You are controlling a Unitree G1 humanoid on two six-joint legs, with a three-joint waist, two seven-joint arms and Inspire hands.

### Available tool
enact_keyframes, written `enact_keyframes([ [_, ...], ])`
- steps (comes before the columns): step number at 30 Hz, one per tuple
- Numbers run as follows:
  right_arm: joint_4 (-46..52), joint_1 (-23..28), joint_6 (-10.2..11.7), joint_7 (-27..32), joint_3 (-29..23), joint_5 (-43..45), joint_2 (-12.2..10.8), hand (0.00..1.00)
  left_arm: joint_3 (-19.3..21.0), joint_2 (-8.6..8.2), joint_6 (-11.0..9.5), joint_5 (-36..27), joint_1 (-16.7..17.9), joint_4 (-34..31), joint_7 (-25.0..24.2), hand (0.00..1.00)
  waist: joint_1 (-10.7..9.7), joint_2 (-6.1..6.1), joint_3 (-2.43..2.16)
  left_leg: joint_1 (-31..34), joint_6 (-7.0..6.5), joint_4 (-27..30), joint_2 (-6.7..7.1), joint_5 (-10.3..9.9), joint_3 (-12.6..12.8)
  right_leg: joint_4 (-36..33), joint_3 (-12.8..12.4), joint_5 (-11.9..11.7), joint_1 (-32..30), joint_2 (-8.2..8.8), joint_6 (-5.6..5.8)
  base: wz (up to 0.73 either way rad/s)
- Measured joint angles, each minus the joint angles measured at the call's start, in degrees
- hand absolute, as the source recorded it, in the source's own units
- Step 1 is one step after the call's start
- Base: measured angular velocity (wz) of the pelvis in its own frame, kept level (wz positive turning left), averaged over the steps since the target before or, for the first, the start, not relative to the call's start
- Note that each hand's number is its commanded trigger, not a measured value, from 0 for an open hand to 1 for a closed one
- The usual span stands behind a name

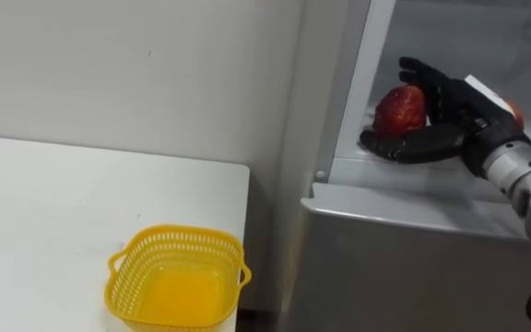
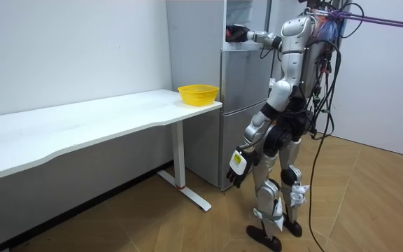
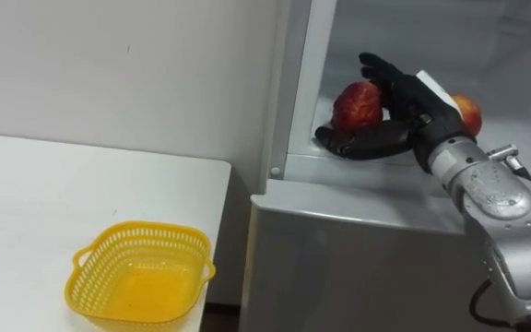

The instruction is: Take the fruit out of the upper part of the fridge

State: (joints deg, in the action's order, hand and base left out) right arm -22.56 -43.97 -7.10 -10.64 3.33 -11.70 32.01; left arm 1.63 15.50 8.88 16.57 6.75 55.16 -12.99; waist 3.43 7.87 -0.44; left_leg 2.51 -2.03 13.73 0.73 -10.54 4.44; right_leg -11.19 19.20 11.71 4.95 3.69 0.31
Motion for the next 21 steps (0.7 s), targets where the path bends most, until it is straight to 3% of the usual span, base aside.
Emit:
enact_keyframes([
  [7, -0.01, -0.20, 0.12, -1.15, 0.00, -0.04, 0.14, 1.00, -0.04, -0.09, 0.46, -0.07, -0.38, 0.00, -0.03, 0.00, 0.22, -0.03, 0.20, -0.04, 0.00, -0.01, -0.01, 0.00, 0.04, 0.00, 0.07, 0.00, 0.02, 0.00, 0.00, 0.00],
  [10, -0.02, -1.64, 0.03, -1.41, 0.24, 0.96, 0.13, 1.00, -0.04, -0.07, 0.48, -0.07, -0.72, -0.01, -0.03, 0.00, 0.31, 0.04, 0.65, 0.10, 0.00, -0.01, -0.01, 0.00, 0.01, 0.00, 0.05, 0.00, -0.08, -0.01, 0.00, 0.00],
  [21, 0.05, -3.38, -0.50, -1.00, 0.43, 3.16, 0.14, 1.00, -0.08, -0.09, 1.16, -0.02, -0.78, -0.07, 0.03, 0.00, 1.39, 0.18, 0.52, -0.14, 0.01, -0.06, 0.01, 0.00, 0.01, 0.48, -0.09, 0.00, -0.10, -0.07, 0.01, 0.01],
])
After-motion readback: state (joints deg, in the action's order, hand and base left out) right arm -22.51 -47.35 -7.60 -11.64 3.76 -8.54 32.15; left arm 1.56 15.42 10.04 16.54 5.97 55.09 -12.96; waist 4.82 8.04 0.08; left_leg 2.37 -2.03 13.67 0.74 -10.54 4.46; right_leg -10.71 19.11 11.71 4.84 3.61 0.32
